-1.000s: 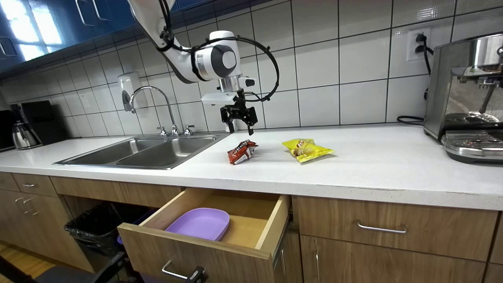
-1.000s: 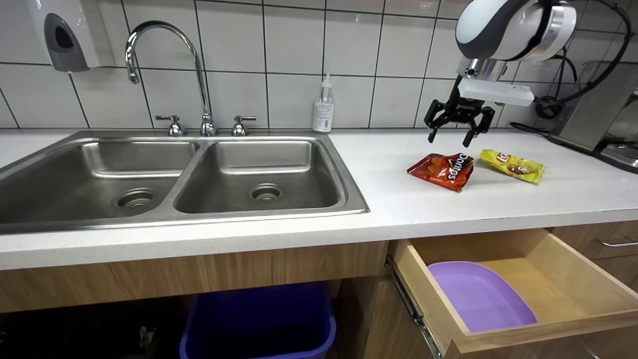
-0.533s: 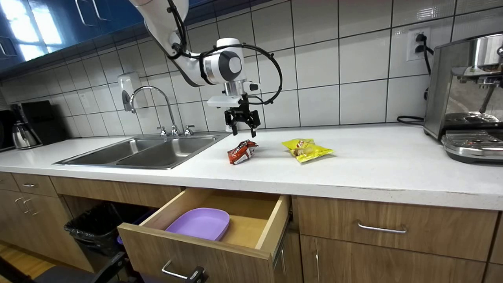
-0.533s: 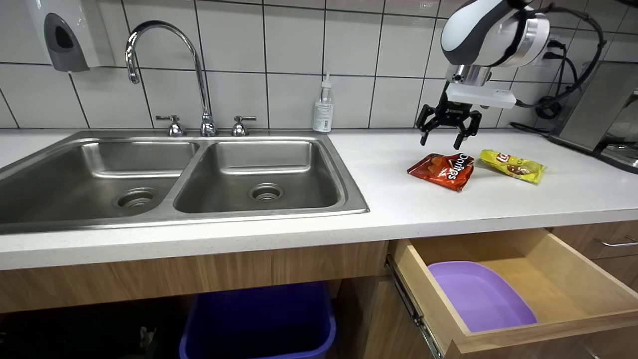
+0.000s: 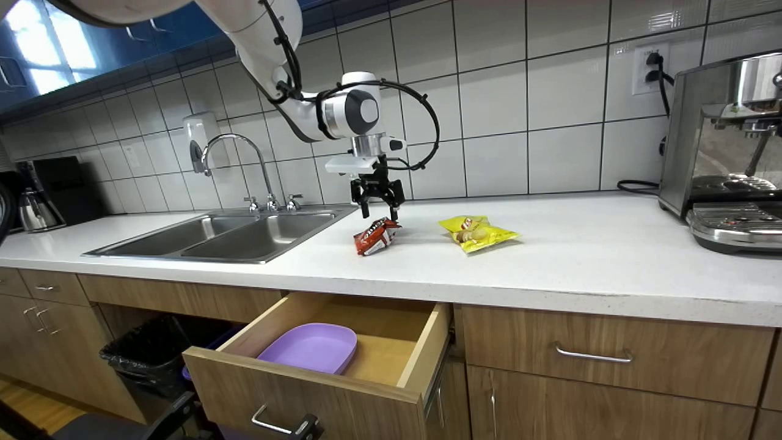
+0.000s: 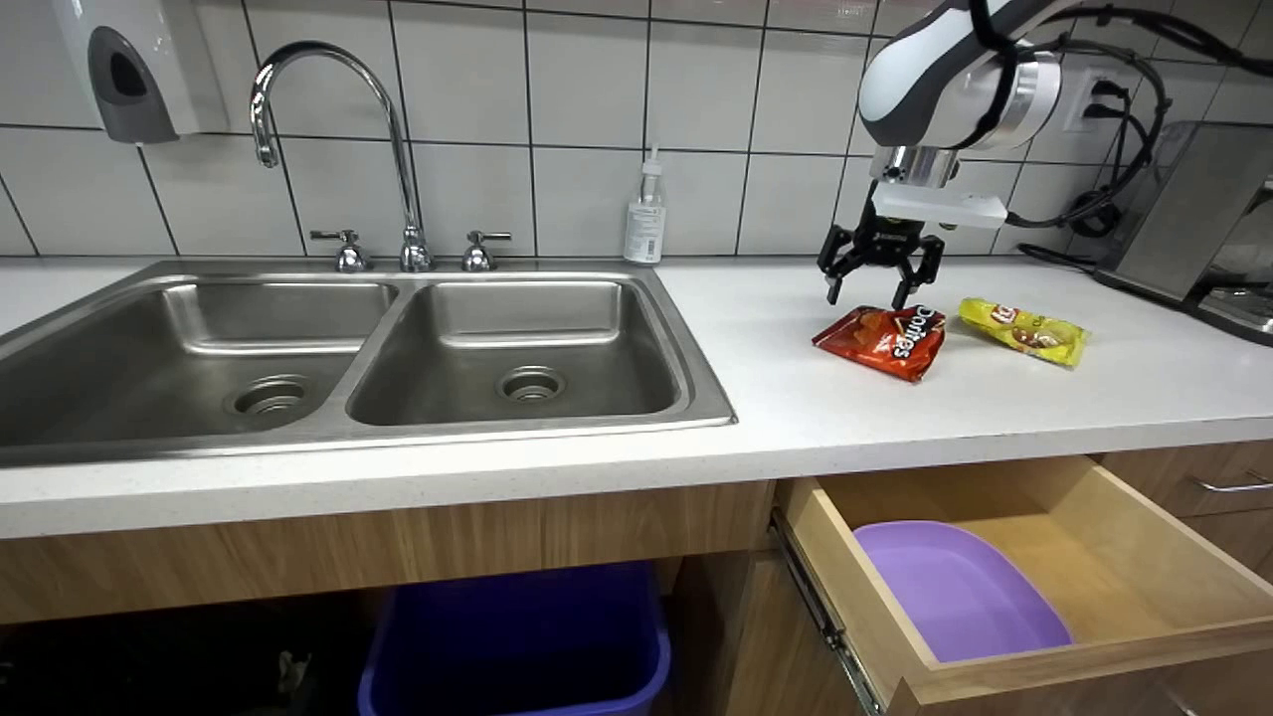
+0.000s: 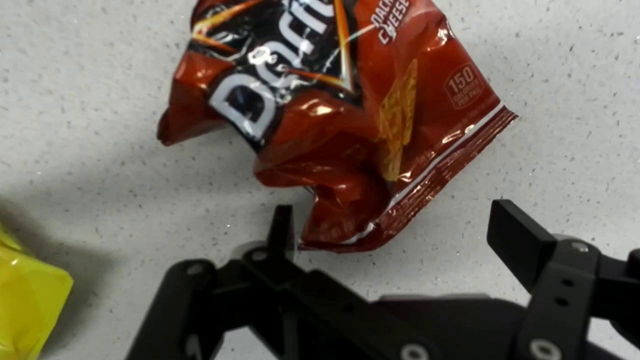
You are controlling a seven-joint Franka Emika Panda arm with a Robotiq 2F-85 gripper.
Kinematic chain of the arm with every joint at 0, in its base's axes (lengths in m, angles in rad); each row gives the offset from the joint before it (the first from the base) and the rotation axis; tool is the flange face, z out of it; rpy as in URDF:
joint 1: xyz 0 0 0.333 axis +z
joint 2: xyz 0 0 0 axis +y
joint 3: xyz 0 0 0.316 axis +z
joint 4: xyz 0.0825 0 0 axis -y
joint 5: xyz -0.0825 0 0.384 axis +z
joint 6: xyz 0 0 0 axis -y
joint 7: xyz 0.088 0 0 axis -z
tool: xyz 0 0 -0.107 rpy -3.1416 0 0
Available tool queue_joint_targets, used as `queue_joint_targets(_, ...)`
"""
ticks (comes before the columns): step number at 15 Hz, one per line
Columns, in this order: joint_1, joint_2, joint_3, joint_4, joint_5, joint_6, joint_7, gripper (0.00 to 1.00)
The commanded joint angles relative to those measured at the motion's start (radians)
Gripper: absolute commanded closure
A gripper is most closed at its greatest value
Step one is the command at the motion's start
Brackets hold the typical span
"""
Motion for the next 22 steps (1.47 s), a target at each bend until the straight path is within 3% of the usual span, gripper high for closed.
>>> queue_joint_targets(1, 0.0, 0.018, 0.005, 0.033, -0.002, -0.047, -0.018, 0.0)
queue_joint_targets(10, 0.004, -0.039, 0.002, -0.087, -0.004, -0.009, -0.02, 0.0)
queue_joint_targets(22, 0.013, -0.197, 0.002, -0.346, -0.008, 0.051, -0.018, 0.0)
